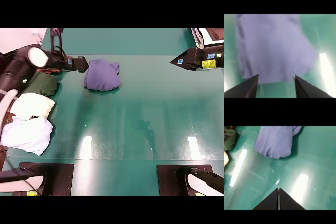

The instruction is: Fold the shirts.

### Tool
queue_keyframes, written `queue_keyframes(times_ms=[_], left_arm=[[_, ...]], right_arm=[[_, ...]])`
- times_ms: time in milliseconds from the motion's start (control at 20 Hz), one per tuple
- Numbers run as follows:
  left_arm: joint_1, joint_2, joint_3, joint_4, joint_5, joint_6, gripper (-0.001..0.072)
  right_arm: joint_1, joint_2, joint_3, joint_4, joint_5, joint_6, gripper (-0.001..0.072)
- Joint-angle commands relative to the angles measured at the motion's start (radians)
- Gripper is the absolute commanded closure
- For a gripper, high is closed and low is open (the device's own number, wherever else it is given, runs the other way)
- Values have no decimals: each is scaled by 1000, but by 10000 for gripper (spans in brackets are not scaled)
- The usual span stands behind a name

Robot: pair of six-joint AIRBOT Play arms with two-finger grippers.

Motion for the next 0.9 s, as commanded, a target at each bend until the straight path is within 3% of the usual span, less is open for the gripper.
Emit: queue_keyframes(times_ms=[0,250,500,550,600,750,800,850], left_arm=[[71,-190,0,-133,92,-34,178],[74,-320,20,-302,163,116,179],[74,-345,40,-384,160,140,183],[74,-345,51,-384,148,140,301],[74,-345,61,-384,139,145,482],[74,-343,63,-390,124,169,579],[77,-337,66,-389,101,186,685],[79,-326,82,-386,71,192,685]], right_arm=[[0,-1,0,2,-2,1,699],[0,-1,0,2,-3,1,698],[0,-1,0,0,-6,1,698],[0,-1,0,0,-5,1,698],[0,-1,0,0,-5,1,698],[0,-1,0,0,-5,1,698],[0,-1,0,0,-5,1,699],[0,0,1,0,-6,1,699]])
